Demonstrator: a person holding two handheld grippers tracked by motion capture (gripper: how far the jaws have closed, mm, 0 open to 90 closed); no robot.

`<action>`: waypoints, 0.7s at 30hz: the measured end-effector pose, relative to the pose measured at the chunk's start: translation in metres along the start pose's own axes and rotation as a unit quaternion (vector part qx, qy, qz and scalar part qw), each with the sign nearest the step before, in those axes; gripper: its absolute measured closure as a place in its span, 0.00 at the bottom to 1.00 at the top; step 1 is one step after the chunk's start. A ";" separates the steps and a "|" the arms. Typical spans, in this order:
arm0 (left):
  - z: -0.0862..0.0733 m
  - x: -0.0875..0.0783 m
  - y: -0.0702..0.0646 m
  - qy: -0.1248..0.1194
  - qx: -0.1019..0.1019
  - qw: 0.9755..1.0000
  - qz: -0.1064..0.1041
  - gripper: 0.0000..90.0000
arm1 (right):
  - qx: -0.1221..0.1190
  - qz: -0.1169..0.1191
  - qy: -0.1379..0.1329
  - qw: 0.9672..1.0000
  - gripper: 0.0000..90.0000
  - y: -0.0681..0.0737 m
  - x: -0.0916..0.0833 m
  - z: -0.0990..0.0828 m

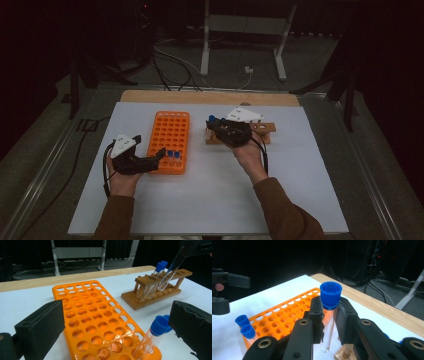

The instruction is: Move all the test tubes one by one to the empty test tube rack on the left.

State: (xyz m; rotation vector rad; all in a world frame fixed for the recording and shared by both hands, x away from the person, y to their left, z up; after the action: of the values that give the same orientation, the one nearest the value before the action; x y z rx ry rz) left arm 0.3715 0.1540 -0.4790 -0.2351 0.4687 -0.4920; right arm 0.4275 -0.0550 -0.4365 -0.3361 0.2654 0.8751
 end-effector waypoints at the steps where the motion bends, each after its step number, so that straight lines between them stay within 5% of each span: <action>1: 0.000 0.000 -0.001 0.001 0.002 1.000 0.000 0.02 | 0.001 0.003 -0.001 1.000 0.85 0.001 0.001 0.001; 12: 0.007 0.011 -0.020 0.024 0.028 0.999 -0.026 0.02 | 0.003 0.028 0.000 1.000 0.85 0.020 0.014 0.012; 21: 0.018 0.021 -0.030 0.018 0.046 0.998 -0.037 0.12 | 0.001 0.047 0.004 0.999 0.85 0.034 0.023 0.027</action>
State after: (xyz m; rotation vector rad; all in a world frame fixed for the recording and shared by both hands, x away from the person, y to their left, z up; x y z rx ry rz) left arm 0.3841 0.1193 -0.4615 -0.1565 0.4729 -0.5894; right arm 0.4176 -0.0079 -0.4265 -0.3271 0.2902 0.9661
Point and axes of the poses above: each handheld gripper's, and its own axes: x roughly forward along the jaws, z roughly out of its top, y roughly to its left, the point moved 9 cm from there along x, roughly forward along the jaws, and after that the axes turned 13 degrees about -x, right-handed, at the moved point
